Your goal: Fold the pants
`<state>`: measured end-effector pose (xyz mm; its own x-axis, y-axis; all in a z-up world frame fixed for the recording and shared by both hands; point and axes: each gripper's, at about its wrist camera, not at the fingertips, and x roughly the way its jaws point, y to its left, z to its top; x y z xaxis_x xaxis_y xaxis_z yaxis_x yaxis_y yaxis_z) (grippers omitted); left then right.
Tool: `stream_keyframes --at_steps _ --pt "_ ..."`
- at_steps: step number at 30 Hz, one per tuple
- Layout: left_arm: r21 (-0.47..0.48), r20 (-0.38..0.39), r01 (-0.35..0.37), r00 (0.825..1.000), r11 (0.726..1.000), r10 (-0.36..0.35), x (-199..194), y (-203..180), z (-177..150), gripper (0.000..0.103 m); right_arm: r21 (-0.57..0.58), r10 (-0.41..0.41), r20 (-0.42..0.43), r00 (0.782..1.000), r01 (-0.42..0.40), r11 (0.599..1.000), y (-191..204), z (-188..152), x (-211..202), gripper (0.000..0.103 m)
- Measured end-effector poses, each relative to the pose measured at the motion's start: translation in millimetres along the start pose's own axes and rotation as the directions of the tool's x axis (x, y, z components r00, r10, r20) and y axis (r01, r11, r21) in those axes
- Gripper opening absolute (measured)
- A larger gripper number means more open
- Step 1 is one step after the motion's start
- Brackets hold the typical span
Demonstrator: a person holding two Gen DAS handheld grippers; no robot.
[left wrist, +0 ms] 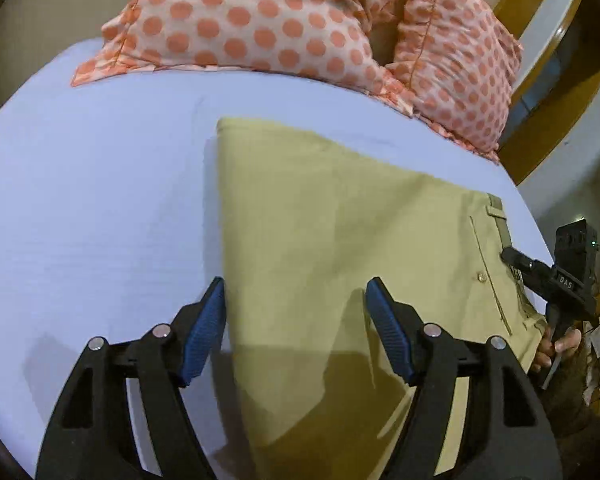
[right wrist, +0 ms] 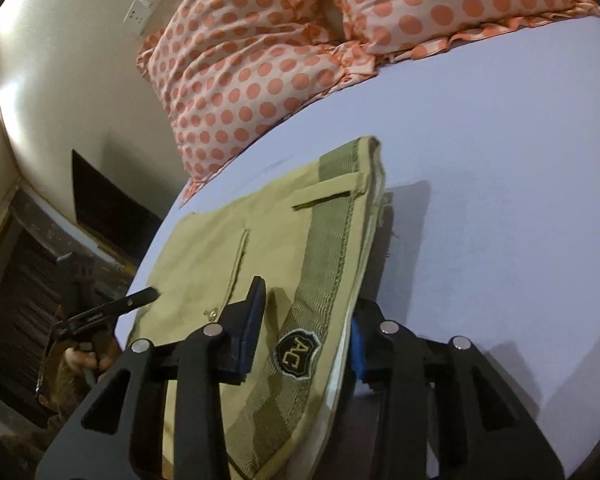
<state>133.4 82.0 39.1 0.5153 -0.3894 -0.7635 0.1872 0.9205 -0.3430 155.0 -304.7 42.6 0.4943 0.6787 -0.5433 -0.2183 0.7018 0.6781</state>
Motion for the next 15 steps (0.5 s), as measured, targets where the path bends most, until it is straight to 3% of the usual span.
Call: stream_keyframes --at_steps 1,2,3,4,5,6,11,15 --pt "0.002 -0.004 0.013 1.000 1.000 -0.013 3.4 0.0 5.2 0.071 0.010 0.032 -0.011 0.999 -0.032 0.999 -1.2 0.7 1.3 0.037" --pt "-0.004 -0.012 0.028 1.000 1.000 -0.028 6.7 0.7 7.7 0.070 0.024 0.062 -0.027 0.998 -0.062 0.998 -3.0 2.2 4.0 0.026" --pt "-0.018 -0.017 0.044 0.999 0.999 -0.045 10.8 2.8 11.4 0.062 0.064 0.120 -0.053 0.991 -0.116 0.991 -8.2 2.5 9.5 0.019" --pt "-0.031 -0.024 0.052 0.998 0.998 -0.053 9.6 5.8 7.7 0.051 0.125 0.207 -0.061 0.977 -0.198 0.972 -15.7 1.5 13.7 0.016" --pt "-0.050 -0.046 0.065 0.997 0.997 -0.067 11.1 8.5 9.3 0.023 0.156 0.244 -0.059 0.968 -0.232 0.960 -18.7 1.8 15.3 0.015" --pt "-0.071 -0.055 0.085 0.995 0.994 -0.089 11.5 11.1 10.9 0.012 0.174 0.264 -0.058 0.963 -0.250 0.952 -19.8 3.1 15.9 0.015" --pt "-0.004 -0.037 0.041 0.998 0.999 -0.041 7.8 -8.8 39.1 0.009 0.137 0.260 -0.031 0.965 -0.254 0.958 -2.3 36.7 9.9 0.013" --pt "0.069 0.059 -0.039 0.998 0.997 0.035 22.5 -32.7 90.2 0.009 0.083 0.198 0.044 0.979 -0.201 0.976 10.5 86.7 7.9 0.013"
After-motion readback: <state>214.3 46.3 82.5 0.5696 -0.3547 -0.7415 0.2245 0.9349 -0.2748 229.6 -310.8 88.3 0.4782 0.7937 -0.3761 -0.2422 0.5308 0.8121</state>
